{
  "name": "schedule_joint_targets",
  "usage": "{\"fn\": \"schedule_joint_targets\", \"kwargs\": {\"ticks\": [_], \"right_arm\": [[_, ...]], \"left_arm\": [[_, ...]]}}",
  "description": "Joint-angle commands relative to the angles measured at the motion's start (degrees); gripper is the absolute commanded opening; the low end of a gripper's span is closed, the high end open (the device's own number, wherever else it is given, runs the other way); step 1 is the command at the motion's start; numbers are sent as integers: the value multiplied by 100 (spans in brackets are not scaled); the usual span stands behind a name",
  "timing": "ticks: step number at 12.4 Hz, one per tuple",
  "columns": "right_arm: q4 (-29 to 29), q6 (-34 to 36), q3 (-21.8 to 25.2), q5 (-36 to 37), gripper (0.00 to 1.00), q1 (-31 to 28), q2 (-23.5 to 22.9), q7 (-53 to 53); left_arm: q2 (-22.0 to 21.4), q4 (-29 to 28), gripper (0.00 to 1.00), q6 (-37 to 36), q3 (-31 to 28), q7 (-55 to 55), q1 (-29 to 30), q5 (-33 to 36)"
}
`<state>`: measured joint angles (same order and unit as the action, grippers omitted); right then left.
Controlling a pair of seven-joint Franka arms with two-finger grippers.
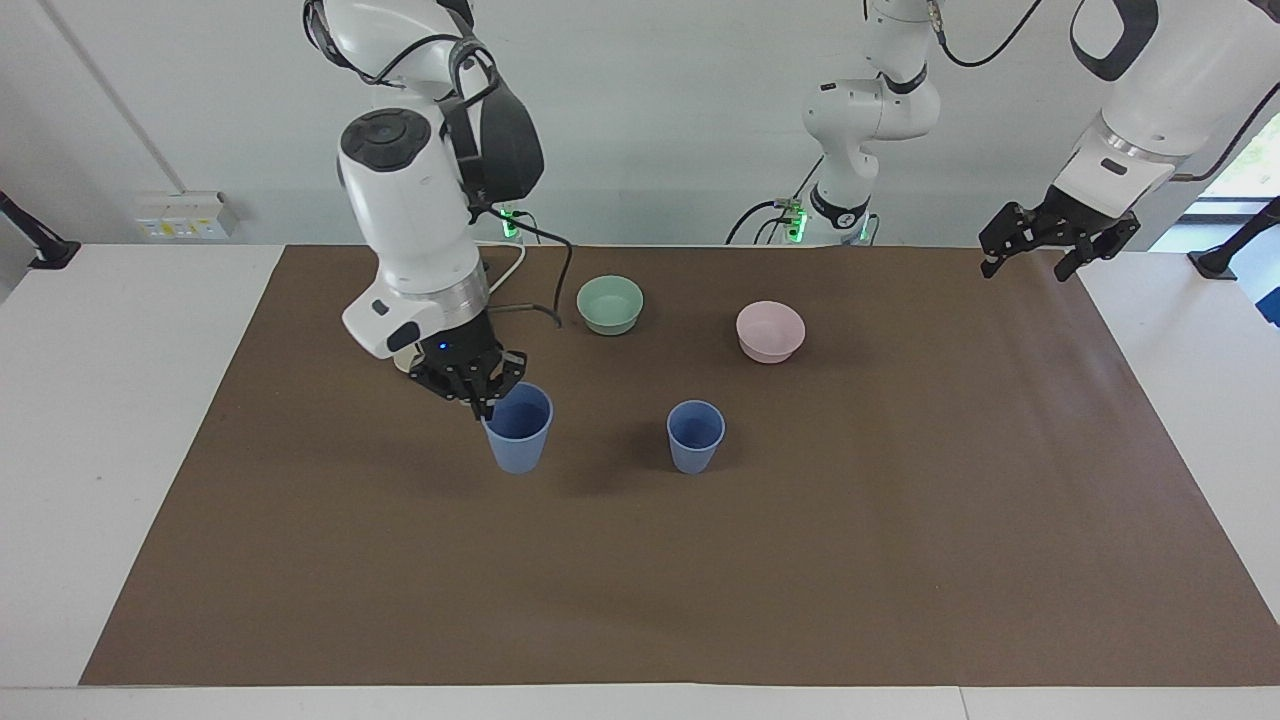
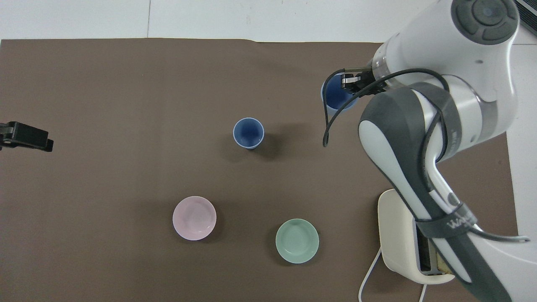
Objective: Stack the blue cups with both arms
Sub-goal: 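Carry the second blue cup with the right gripper over the placed cup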
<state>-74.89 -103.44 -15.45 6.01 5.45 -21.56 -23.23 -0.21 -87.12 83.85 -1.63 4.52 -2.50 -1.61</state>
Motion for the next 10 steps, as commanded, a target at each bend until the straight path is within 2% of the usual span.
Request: {"fn": "schedule_joint_targets", "kwargs": {"ticks": [1, 2, 3, 6, 8, 10], "right_arm": [[-114, 43, -71, -47, 0, 482, 134, -1012], [-113, 43, -141, -143, 0, 536, 134, -1217], [-113, -1, -255, -240, 0, 536, 134, -1375], [-70, -176, -739, -232, 0, 545, 3, -2139], [9, -343, -757, -250, 0, 650, -189, -2176], [10, -684, -731, -180, 0, 1001, -427, -2431]], "left_arm": [[-102, 326, 100, -518, 48, 76, 4, 100], [-102, 362, 100, -545, 40, 41, 13, 30], [-320, 284, 100, -398, 57, 110, -22, 21], [-612, -138, 100, -343, 57, -39, -22, 29], [-560, -121, 100, -343, 57, -30, -31, 56], [-533, -156, 100, -317, 57, -30, -14, 56]]}}
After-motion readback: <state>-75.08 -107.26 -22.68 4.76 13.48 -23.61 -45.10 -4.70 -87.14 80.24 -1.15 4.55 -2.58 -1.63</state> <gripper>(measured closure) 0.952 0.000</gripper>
